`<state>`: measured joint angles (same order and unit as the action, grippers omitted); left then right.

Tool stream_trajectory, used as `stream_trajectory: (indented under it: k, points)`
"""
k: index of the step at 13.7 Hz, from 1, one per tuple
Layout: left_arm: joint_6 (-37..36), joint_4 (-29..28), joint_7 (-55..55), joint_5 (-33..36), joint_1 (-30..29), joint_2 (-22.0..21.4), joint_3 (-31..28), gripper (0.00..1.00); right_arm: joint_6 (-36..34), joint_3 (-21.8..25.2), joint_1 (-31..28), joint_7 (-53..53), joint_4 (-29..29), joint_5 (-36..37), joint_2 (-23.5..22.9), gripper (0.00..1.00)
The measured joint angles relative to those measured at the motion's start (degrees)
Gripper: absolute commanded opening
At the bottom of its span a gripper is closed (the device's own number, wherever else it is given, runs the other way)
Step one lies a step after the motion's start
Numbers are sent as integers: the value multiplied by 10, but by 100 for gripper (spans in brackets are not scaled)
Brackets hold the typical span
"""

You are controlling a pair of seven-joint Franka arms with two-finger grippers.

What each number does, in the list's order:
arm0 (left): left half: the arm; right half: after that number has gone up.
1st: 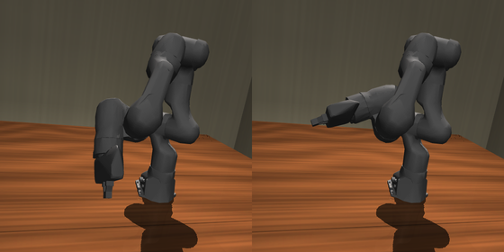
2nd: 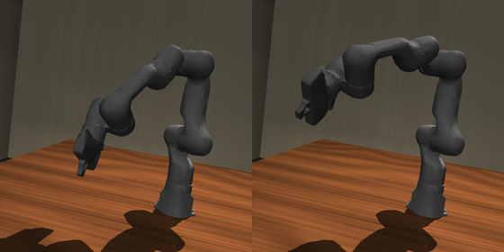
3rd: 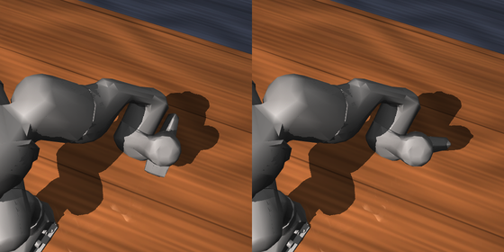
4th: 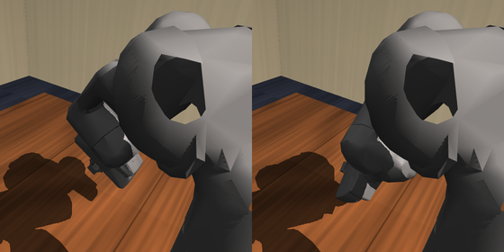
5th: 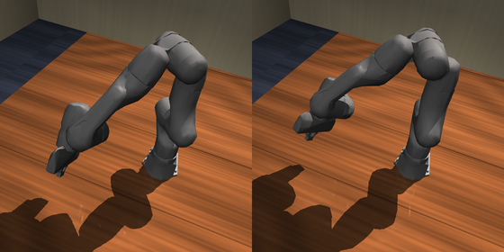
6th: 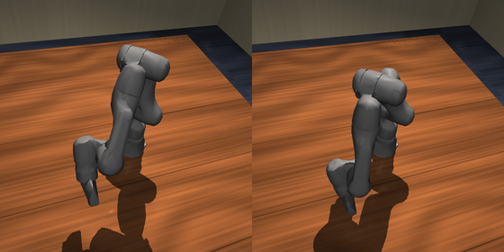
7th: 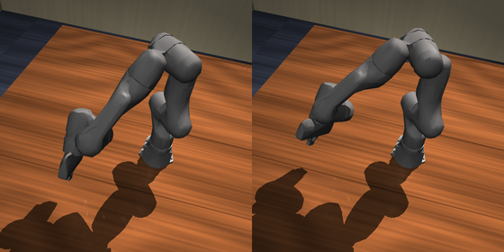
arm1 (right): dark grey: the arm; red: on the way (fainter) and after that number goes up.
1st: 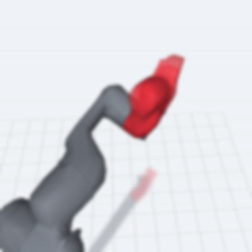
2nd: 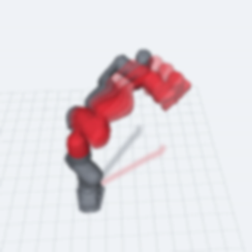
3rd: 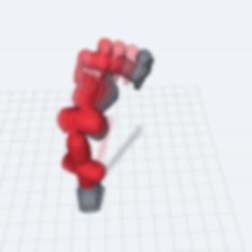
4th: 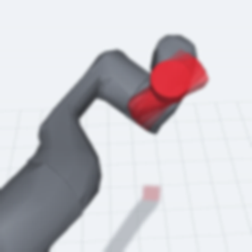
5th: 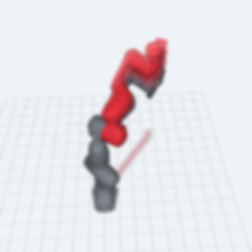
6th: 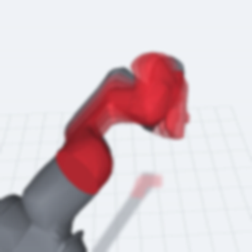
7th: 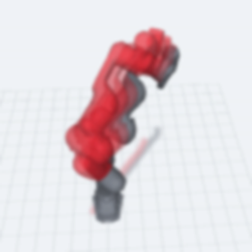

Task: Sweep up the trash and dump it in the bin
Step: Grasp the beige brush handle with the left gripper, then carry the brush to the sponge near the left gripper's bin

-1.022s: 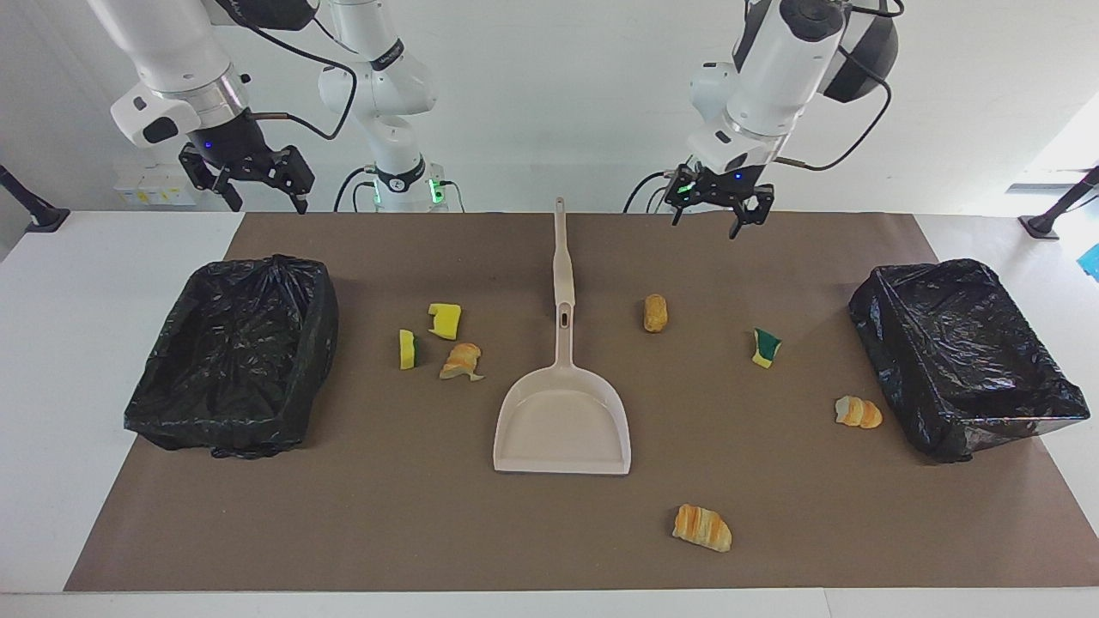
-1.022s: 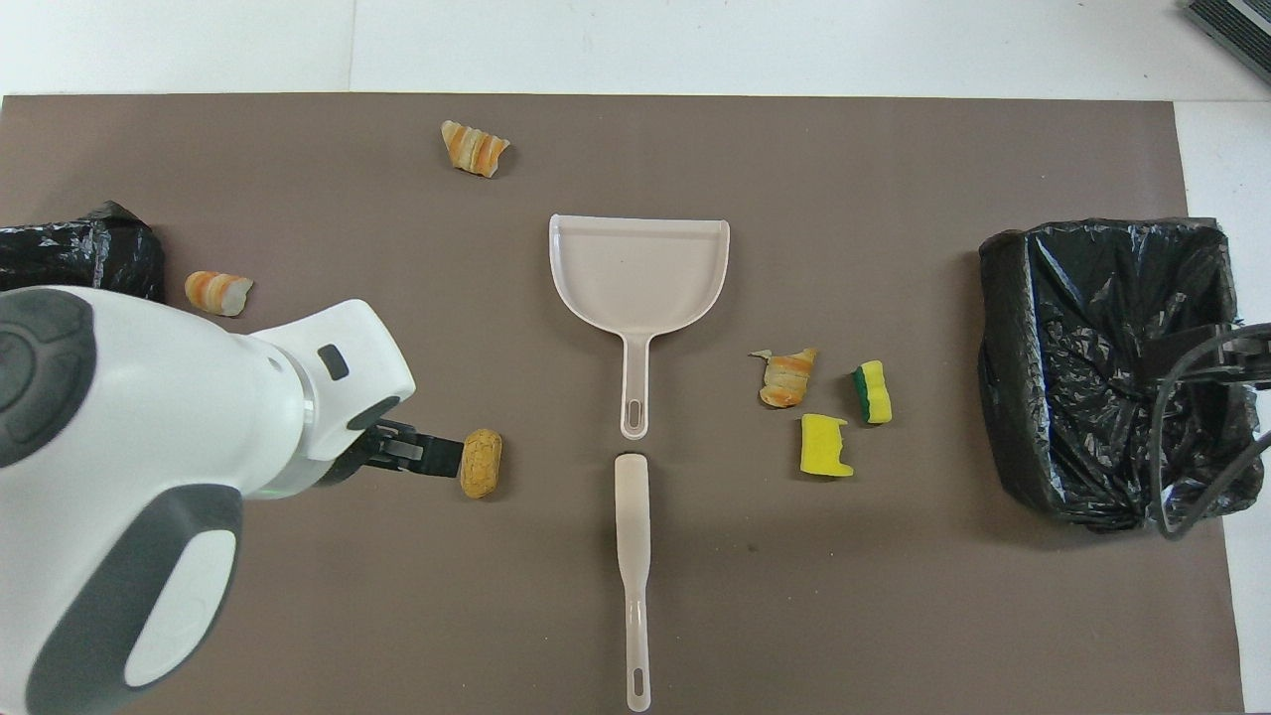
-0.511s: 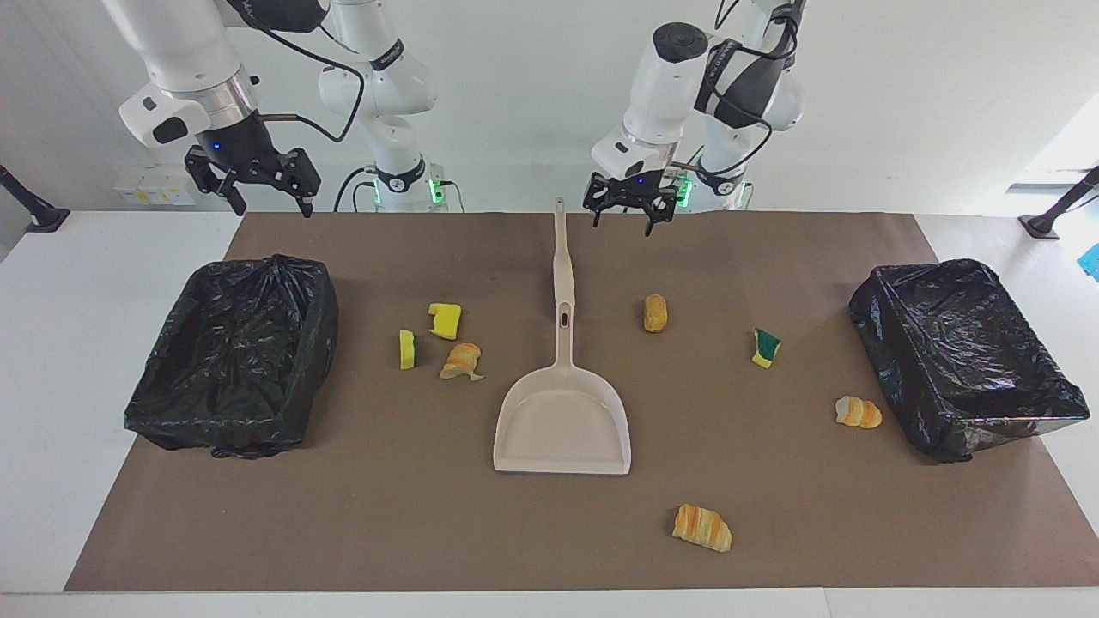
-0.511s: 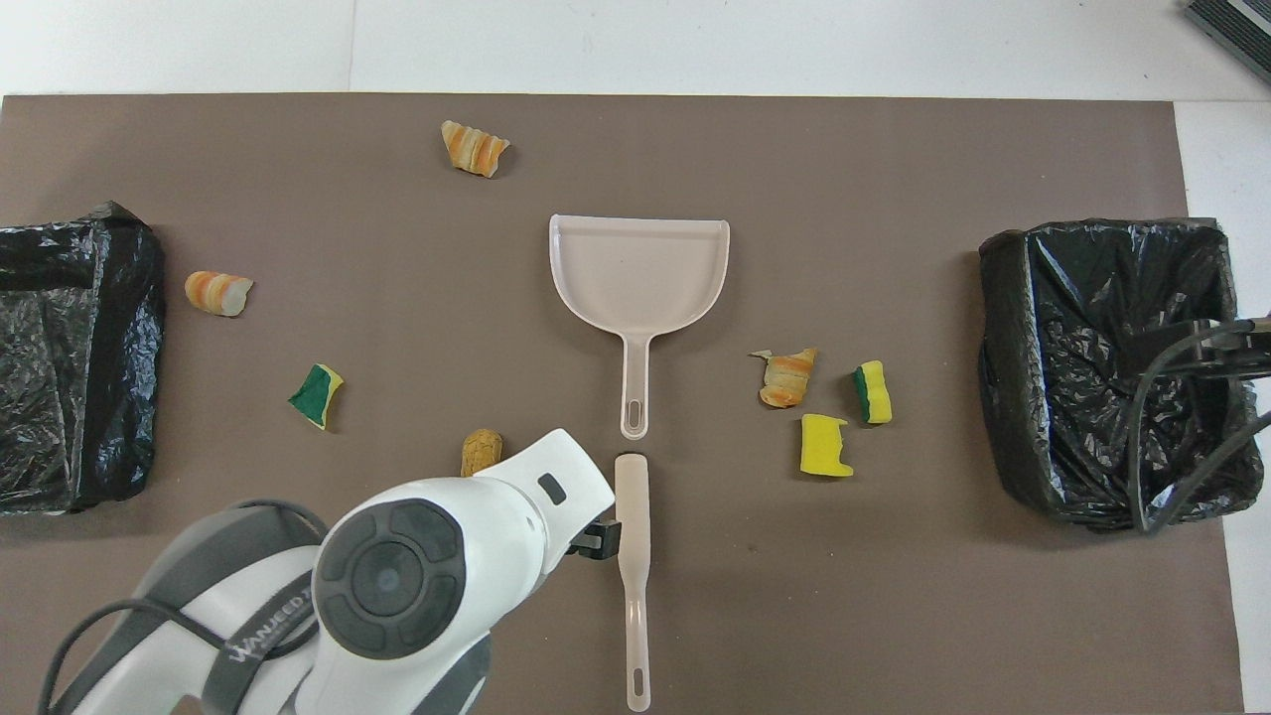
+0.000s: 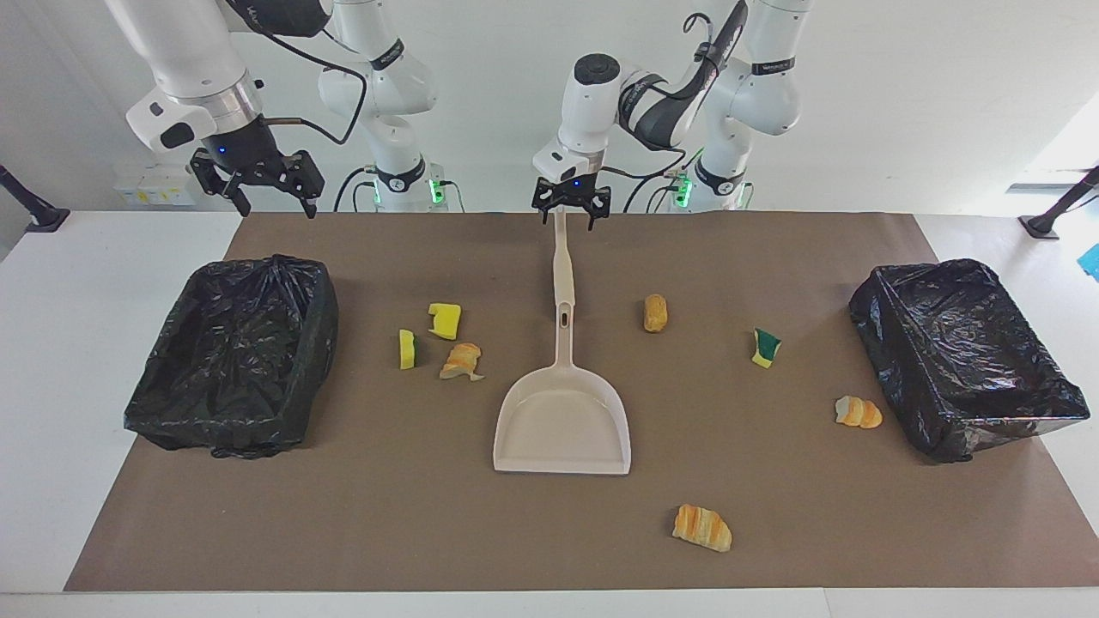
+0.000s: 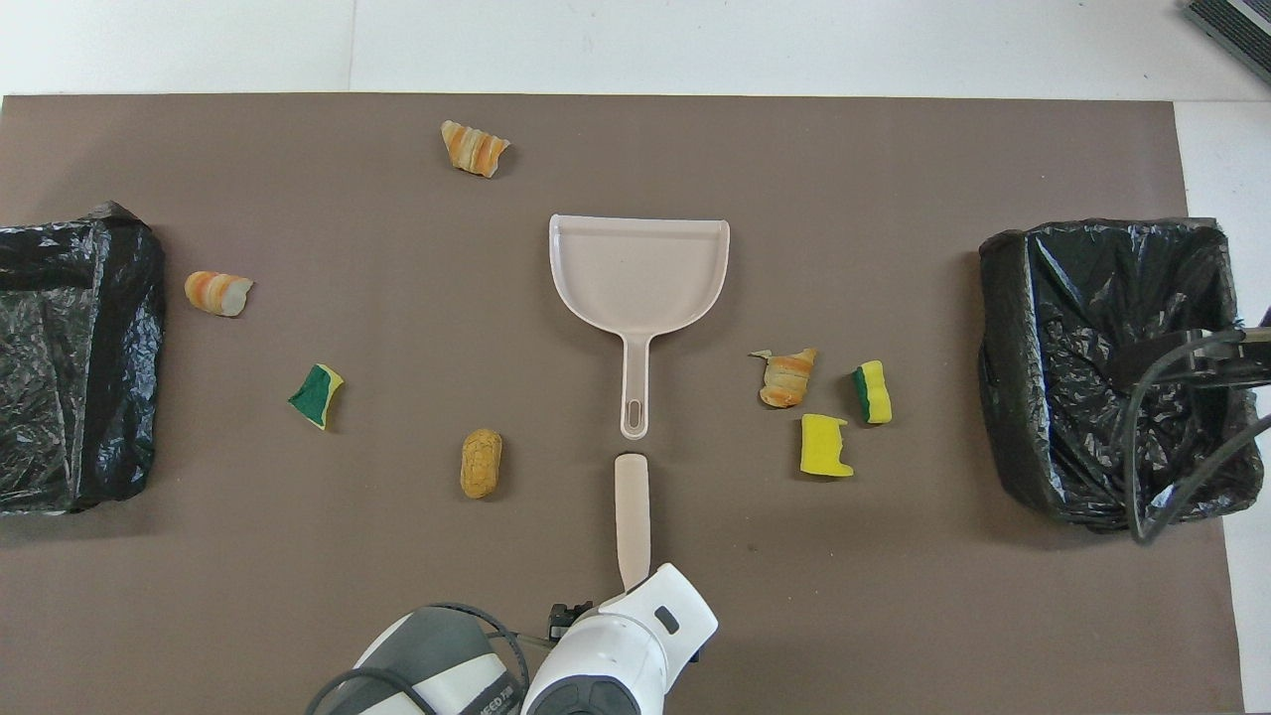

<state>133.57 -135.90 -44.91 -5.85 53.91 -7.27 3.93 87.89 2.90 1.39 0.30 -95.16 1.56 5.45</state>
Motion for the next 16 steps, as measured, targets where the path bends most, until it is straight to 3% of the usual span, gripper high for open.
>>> stream_trajectory:
  k: [5, 11, 12, 14, 15, 16]
  points:
    - [33, -24, -35, 0, 25, 10, -1, 99, 0, 0, 0, 0, -5, 0, 4, 100]
    - [42, -25, -43, 2, 26, 23, -2, 68, 0, 0, 0, 0, -8, 0, 6, 100]
    - [42, -25, -44, 2, 26, 23, -2, 57, 0, 0, 0, 0, -8, 0, 6, 100]
    - [43, -25, -45, 6, 26, 23, -4, 26, 0, 0, 0, 0, -8, 0, 6, 100]
    - [44, -25, -46, 12, 26, 23, -7, 23, 0, 0, 0, 0, -8, 0, 6, 100]
    - [44, -25, -47, 16, 25, 23, -8, 0, 0, 0, 0, 0, -8, 0, 6, 100]
